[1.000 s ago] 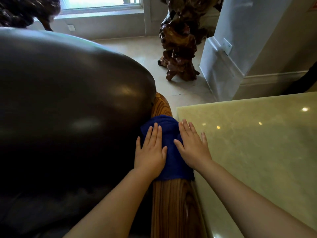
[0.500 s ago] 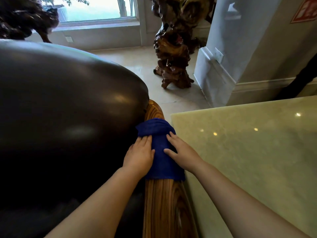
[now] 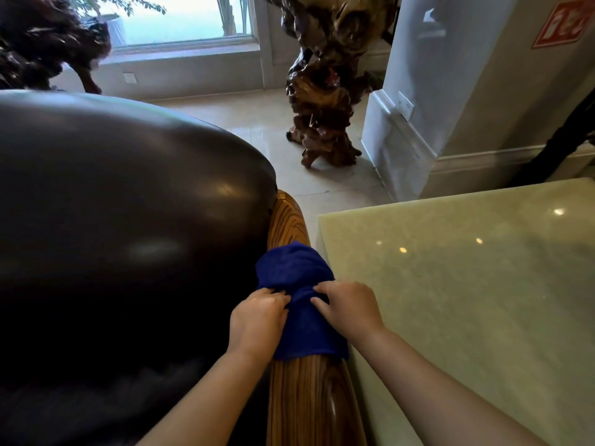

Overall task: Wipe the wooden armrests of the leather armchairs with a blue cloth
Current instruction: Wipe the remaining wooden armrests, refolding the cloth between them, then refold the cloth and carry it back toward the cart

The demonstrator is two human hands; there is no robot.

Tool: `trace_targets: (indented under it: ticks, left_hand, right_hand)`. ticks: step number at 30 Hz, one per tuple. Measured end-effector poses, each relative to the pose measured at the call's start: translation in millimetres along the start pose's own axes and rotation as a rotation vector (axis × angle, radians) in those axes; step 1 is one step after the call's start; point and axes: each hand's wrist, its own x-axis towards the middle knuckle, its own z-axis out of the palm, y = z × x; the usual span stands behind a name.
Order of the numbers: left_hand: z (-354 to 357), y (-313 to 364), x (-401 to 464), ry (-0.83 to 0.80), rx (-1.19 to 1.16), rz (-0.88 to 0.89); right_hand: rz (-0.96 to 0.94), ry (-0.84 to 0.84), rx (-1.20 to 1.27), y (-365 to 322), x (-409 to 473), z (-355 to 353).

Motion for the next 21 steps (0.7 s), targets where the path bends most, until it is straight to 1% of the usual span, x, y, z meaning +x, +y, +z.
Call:
trace_targets:
  ticks: [3,6,8,10,12,14,18,21]
  left_hand:
    - [-9.8,6.8,-10.9,-0.017,0.084,0.055]
    - [-16.1,10.4,-25.6,-0.014,0.07,0.064]
    - [-26.2,9.5,-27.7,-0.015,0.012,0.043]
    - [-40.8,10.5,-23.0,-0.027,-0.083,-0.036]
    - [-64.9,11.6,-15.4,-0.085,-0.204,-0.145]
    - [-86.8,12.5,-7.0,-0.156,-0.298,-0.208]
    - [-144.3,18.9,-0.3,-0.205,-0.398,-0.195]
    - [-197.0,29.6,3.1,-0.192,-0.426,-0.168]
  right_hand:
    - [-0.056,0.032,-0.049,-3.4,-20.2,0.3]
    - [-0.065,0.009,-0.027,-7.9,-33.5,-6.2]
    - [-0.054,-0.048,0.013,-8.2,-33.0,-18.1]
    - [0.003,-0.111,0.123,-10.8,-28.8,-33.1]
    - [0.065,-0.17,0.262,-19.2,-22.5,-55.0]
    - [0.086,-0.227,0.353,-27.3,-14.2,-75.1]
    - [0.049,-0.269,0.375,-50.1,-1.2,-130.9]
    - [-0.005,-0.272,0.357,-73.8,8.9,-186.1]
